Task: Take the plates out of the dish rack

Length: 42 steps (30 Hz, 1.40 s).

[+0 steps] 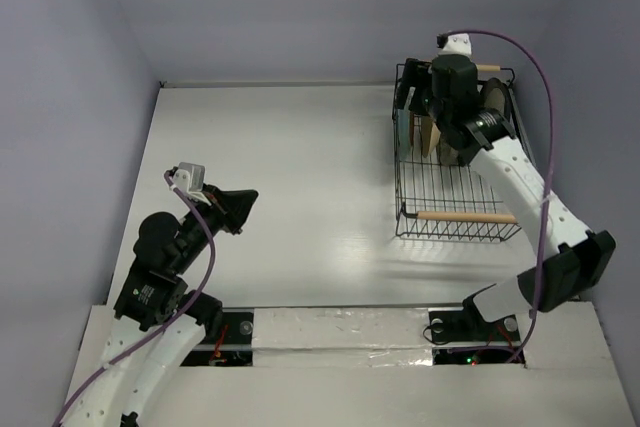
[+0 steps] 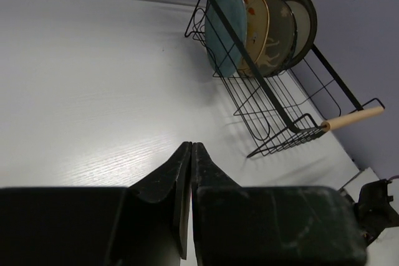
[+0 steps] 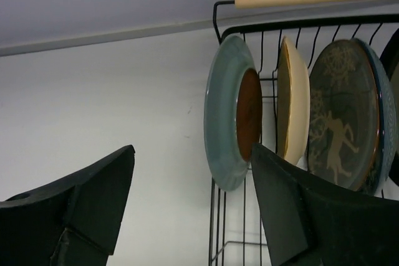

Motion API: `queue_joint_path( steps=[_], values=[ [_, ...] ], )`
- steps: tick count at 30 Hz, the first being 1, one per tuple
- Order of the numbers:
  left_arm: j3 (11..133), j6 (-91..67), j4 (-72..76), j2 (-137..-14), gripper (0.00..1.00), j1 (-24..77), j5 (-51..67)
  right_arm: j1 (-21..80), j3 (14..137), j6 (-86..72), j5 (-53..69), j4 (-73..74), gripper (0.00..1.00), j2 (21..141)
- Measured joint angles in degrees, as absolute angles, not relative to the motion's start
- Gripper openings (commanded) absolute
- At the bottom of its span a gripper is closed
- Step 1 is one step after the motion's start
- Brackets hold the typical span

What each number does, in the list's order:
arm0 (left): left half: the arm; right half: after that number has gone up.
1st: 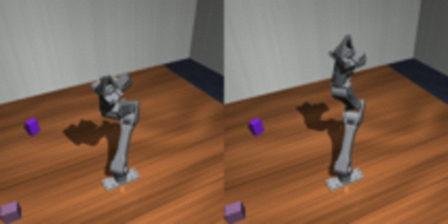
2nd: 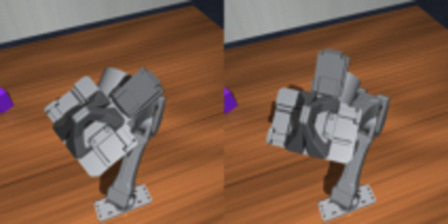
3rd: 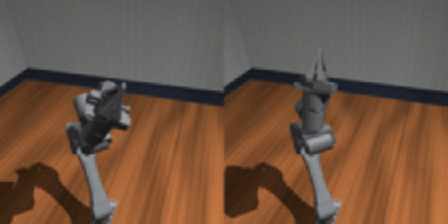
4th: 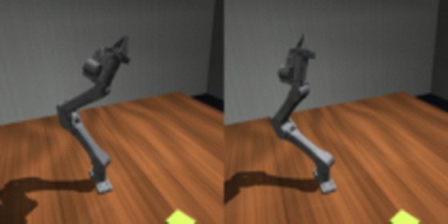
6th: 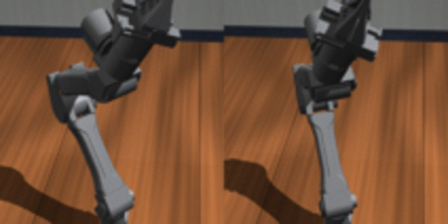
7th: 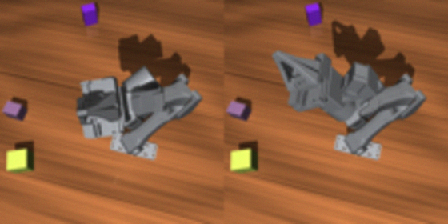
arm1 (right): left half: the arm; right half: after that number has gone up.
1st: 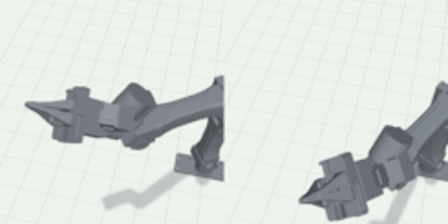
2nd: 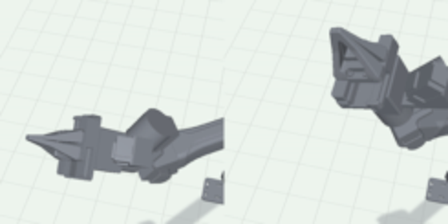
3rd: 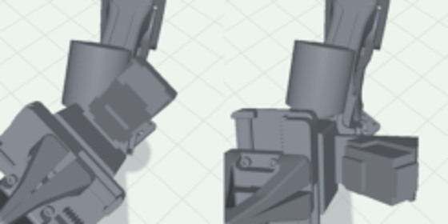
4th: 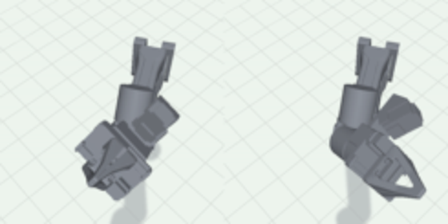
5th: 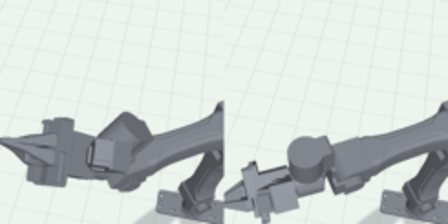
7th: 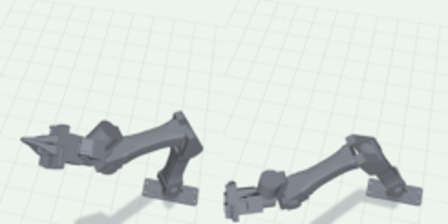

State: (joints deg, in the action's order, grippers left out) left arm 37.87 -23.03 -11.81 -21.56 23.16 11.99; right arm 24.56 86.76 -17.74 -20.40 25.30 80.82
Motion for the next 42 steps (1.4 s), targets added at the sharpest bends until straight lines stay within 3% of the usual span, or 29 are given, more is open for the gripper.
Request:
queue_joint_path(
  steps=[4,6,9,17,22,25,33,35,39,42],
  values=[
    [37.87,-23.11,-11.86,-21.58,0.0,23.14,10.68,24.56,95.18,-15.94,-21.63,28.86,0.78,88.51],
    [37.87,-23.11,-11.86,-21.58,0.14,23.14,10.28,24.56,100.29,-15.14,-22.9,30.63,0.71,93.47],
    [37.87,-23.44,-11.9,-21.58,0.25,22.94,9.85,24.56,105.6,-14.44,-25.76,32.75,0.65,99.74],
    [37.87,-23.49,-11.92,-21.41,0.42,20.82,9.28,24.56,112.77,-12.95,-33.34,38.63,0.6,112.66],
    [37.87,-23.51,-11.92,-20.88,0.46,20.12,9.19,24.56,112.62,-12.56,-36.77,40.23,0.52,114.91],
    [37.87,-23.55,-11.92,-20.88,0.46,20.12,9.04,24.56,112.51,-12.32,-38.13,40.42,0.42,114.96],
    [37.87,-23.64,-11.92,-20.86,0.47,19.38,8.95,24.23,112.27,-12.23,-39.4,40.62,0.4,115.24],
    [37.87,-23.64,-11.92,-20.86,0.47,19.38,8.95,24.12,112.01,-12.14,-39.42,40.56,0.35,115.44],
    [37.87,-23.64,-11.92,-20.86,0.47,19.38,8.95,24.01,111.61,-10.92,-40.18,40.99,0.08,115.66],
    [37.87,-23.64,-11.94,-20.86,0.47,19.38,8.95,23.53,111.37,-8.99,-42.11,42.06,0.0,115.63]
  ],
)
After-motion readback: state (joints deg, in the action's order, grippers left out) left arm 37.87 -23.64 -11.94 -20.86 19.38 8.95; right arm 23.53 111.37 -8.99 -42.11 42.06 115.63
